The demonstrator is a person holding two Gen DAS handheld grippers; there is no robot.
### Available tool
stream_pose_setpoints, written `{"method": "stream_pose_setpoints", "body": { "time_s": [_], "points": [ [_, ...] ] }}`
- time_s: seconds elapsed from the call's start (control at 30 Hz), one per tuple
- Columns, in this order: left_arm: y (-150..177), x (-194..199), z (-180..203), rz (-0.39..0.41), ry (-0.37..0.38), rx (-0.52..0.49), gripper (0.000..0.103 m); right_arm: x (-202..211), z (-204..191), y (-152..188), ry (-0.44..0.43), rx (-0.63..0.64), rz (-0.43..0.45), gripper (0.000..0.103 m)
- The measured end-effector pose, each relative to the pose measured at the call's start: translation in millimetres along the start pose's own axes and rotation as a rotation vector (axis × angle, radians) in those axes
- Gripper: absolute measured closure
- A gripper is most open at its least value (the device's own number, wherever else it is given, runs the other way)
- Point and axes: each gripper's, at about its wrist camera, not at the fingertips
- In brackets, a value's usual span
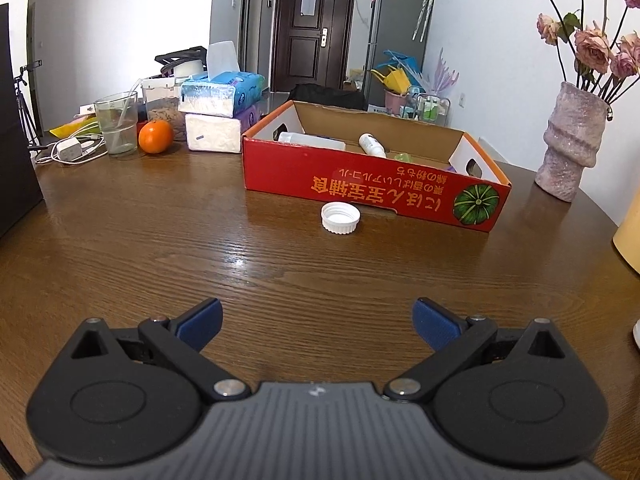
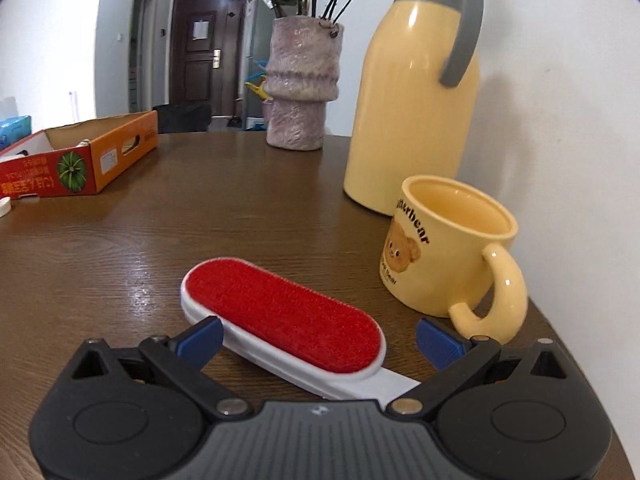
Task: Organize rigid objects
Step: 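Grasp the red lint brush with the right gripper while the left grasps the white cap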
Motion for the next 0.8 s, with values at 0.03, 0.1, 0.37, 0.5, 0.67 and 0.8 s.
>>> {"method": "stream_pose_setpoints", "body": {
  "time_s": [0.03,0.1,0.37,0.5,0.67,0.8],
  "points": [
    [0,0,0,0.0,-0.001,0.0,0.0,-3,1,0,-0.013,0.002,-0.01,0.0],
    [0,-1,2,-0.001,-0.003,-0.001,0.0,-8,1,0,-0.032,0.002,-0.021,0.0],
    [-3,-3,4,0.001,-0.004,-0.012,0.0,-17,-9,1,-0.108,-0.04,-0.03,0.036],
    [-5,-8,1,-0.002,-0.005,-0.007,0.0,-12,-18,1,-0.123,-0.03,-0.008,0.049],
    [-6,-14,-5,-0.01,-0.009,-0.007,0.0,0,-29,0,-0.117,-0.029,0.046,0.05],
    [-10,-19,-11,-0.013,-0.01,-0.006,0.0,7,-41,-2,-0.113,-0.033,0.082,0.05]
  ]
}}
Point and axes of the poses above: each gripper's, at about its wrist camera, not at the fingertips, and x roughly against the way its jaws point, z to its right, y to its underside, and after that the axes turned 10 degrees about y, right-handed
